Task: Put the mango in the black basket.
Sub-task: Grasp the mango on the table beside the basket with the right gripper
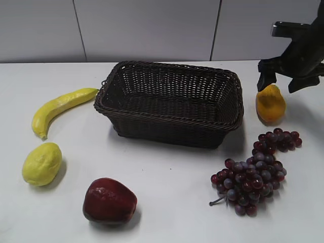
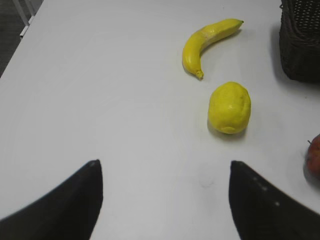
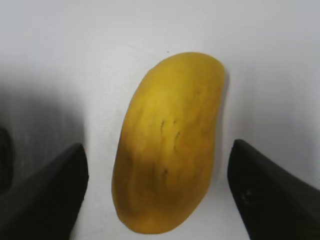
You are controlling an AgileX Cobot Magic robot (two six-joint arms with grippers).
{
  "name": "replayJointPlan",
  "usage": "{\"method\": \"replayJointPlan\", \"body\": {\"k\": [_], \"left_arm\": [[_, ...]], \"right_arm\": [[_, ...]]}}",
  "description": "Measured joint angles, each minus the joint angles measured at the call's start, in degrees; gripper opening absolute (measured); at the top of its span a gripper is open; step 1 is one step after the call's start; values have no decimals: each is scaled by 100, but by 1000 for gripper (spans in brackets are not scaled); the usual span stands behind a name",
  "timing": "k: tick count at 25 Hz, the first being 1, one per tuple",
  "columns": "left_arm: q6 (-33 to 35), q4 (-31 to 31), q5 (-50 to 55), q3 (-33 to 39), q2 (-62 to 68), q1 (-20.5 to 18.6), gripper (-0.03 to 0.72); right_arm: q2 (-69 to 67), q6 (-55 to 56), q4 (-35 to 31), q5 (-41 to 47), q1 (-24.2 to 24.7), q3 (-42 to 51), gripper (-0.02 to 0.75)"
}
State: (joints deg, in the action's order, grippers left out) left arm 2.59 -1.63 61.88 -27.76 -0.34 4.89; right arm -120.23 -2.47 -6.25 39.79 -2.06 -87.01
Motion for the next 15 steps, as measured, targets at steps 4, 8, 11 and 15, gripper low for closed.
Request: {"method": "replayJointPlan", "body": {"k": [4, 8, 11, 15], "left_arm": [[0, 0, 0, 0, 0, 0, 589], [0, 0, 0, 0, 0, 0, 589], [0, 0, 0, 0, 0, 0, 589], [0, 0, 0, 0, 0, 0, 589]], "right_arm": [[-331, 24, 4, -5, 0, -93, 671], [-565, 36, 4, -5, 0, -100, 661], [-683, 38, 4, -6, 0, -139, 619], [-726, 38, 4, 190, 0, -363, 585]]}}
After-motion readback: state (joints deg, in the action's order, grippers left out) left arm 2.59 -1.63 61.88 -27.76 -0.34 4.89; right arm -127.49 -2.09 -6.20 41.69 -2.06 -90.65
